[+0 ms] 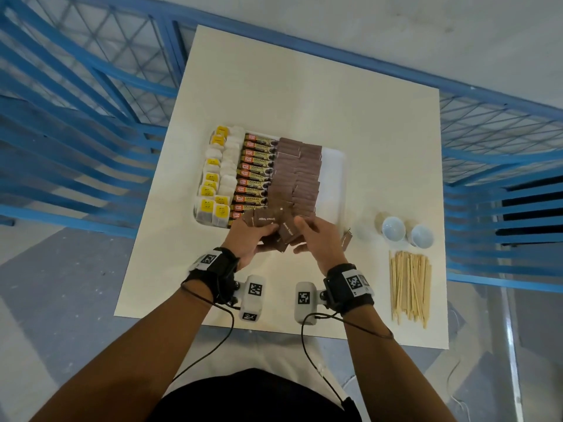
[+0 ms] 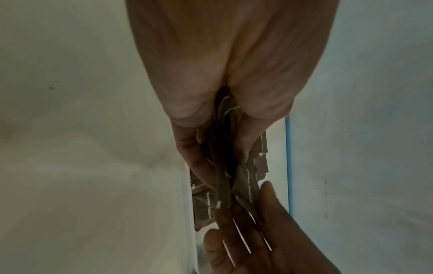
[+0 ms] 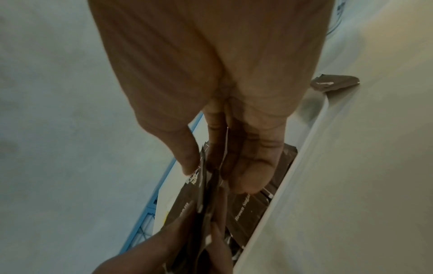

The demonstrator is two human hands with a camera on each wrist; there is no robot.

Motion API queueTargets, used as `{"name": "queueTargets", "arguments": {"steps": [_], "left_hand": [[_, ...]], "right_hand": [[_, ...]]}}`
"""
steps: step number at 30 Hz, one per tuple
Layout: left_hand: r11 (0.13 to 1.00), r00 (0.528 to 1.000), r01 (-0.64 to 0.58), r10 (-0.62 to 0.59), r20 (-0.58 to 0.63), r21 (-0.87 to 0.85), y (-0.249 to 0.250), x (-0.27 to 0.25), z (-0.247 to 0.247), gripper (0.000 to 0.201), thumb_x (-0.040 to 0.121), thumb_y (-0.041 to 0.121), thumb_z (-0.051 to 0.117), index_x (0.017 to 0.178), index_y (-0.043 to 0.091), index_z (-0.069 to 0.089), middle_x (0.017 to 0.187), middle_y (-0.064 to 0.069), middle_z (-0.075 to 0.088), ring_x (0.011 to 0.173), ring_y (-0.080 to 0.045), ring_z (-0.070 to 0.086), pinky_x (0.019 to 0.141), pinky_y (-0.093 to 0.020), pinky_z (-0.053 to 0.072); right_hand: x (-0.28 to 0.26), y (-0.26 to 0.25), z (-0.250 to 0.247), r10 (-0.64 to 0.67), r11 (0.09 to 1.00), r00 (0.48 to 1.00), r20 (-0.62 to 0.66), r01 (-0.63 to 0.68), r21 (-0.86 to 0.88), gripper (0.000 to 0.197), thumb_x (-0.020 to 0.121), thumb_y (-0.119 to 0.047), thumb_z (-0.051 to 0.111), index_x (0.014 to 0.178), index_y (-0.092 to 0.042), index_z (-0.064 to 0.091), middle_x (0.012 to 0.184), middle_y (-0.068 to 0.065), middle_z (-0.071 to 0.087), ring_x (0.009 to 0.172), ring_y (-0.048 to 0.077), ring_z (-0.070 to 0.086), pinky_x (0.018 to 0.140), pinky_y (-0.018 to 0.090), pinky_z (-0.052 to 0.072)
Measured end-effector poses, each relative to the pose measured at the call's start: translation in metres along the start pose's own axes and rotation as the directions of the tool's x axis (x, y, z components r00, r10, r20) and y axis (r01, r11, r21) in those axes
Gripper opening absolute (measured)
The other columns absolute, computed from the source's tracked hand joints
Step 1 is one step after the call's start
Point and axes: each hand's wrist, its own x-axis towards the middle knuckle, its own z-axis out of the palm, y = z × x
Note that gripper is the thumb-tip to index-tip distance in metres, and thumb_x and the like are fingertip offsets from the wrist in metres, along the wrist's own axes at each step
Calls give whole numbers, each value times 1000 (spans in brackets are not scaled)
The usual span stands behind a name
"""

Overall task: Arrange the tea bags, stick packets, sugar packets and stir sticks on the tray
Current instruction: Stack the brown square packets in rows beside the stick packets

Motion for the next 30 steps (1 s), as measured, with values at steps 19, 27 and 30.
{"name": "queueTargets", "arguments": {"steps": [19, 27, 30], "left_hand": [[996, 986, 77, -68, -154, 51, -16, 8, 0, 41, 87, -2, 73, 126, 7, 65, 117, -18, 73, 108, -36, 70, 87, -57, 59], [997, 984, 51, -39, -174, 63, -16, 8, -6, 38, 89, -3, 71, 125, 6, 65, 106, -12, 74, 101, -33, 71, 83, -53, 59], [997, 984, 61, -51, -173, 53, -15, 8, -4, 36, 89, -4, 71, 123, 6, 66, 102, -9, 75, 98, -30, 71, 79, -49, 60]], "right_hand": [[70, -1, -45, -195, 903, 970, -142, 122, -412, 11, 86, -27, 77, 95, -20, 77, 83, -11, 71, 80, 5, 66, 72, 7, 43], [89, -1, -44, -242, 816, 965, 101, 259, -517, 10, 88, -25, 76, 95, -18, 77, 82, -10, 69, 76, 1, 61, 71, 5, 43], [93, 4, -40, -268, 787, 959, 90, 272, -554, 11, 87, -29, 76, 93, -20, 78, 88, -6, 73, 82, 10, 64, 78, 20, 49]]}}
